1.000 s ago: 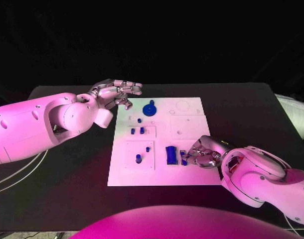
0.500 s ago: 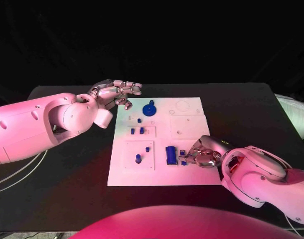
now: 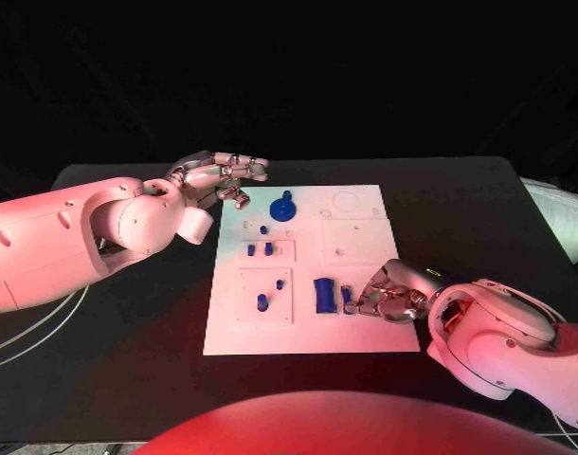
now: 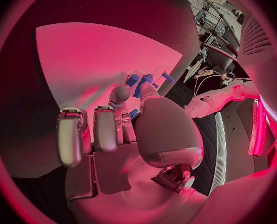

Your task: Assemble the parts on the task board

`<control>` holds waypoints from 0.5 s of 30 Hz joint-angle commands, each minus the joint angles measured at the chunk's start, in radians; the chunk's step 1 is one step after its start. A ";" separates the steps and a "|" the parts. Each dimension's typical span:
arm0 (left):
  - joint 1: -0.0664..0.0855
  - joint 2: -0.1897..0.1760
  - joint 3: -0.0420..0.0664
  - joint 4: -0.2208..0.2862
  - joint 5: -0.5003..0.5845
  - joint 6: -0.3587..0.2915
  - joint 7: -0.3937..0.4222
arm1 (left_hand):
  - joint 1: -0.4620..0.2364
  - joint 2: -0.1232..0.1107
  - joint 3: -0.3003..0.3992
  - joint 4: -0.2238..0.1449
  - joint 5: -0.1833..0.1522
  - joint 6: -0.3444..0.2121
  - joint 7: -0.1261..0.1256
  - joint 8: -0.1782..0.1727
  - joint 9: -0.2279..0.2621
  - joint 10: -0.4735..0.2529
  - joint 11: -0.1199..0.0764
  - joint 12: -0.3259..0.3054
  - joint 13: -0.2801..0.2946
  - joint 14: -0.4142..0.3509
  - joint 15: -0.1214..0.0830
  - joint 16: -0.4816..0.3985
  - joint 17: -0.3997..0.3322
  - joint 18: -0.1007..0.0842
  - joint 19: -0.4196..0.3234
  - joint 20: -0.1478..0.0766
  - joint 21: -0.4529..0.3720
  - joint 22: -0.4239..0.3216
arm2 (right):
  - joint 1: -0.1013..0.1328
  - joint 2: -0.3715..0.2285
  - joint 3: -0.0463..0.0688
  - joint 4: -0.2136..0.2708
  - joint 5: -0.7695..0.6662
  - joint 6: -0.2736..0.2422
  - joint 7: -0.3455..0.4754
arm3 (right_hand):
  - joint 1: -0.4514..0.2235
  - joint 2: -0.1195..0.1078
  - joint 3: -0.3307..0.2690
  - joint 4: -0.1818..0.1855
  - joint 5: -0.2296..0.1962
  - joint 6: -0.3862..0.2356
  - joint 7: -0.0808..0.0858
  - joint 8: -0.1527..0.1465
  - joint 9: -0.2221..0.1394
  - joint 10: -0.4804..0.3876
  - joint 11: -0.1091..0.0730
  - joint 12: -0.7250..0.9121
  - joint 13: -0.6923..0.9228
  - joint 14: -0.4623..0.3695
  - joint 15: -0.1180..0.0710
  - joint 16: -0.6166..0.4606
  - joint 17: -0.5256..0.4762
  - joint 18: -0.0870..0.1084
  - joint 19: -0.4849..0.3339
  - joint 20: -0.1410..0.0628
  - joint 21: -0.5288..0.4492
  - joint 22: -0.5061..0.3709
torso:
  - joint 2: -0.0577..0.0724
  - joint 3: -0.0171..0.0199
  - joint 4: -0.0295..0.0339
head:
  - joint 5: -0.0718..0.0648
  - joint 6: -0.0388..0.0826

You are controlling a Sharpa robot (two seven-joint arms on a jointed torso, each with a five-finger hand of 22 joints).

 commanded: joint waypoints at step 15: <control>0.000 0.005 0.001 -0.001 -0.006 0.018 0.002 | 0.005 0.005 -0.006 -0.002 0.006 -0.007 -0.001 0.006 -0.002 -0.006 0.000 0.004 0.002 -0.008 0.001 0.002 -0.002 0.015 -0.005 0.004 -0.006 -0.002 | -0.001 0.018 0.000 -0.032 0.001 0.063 0.009 | 0.093 0.015 -0.027 -0.036 -0.021 0.004 0.001 -0.010 0.007 -0.004 0.001 0.002 0.006 0.052 -0.002 0.001 0.004 -0.007 0.000 0.000 -0.004 0.087 | 0.001 -0.0004 0.0020 | 0.004 0.000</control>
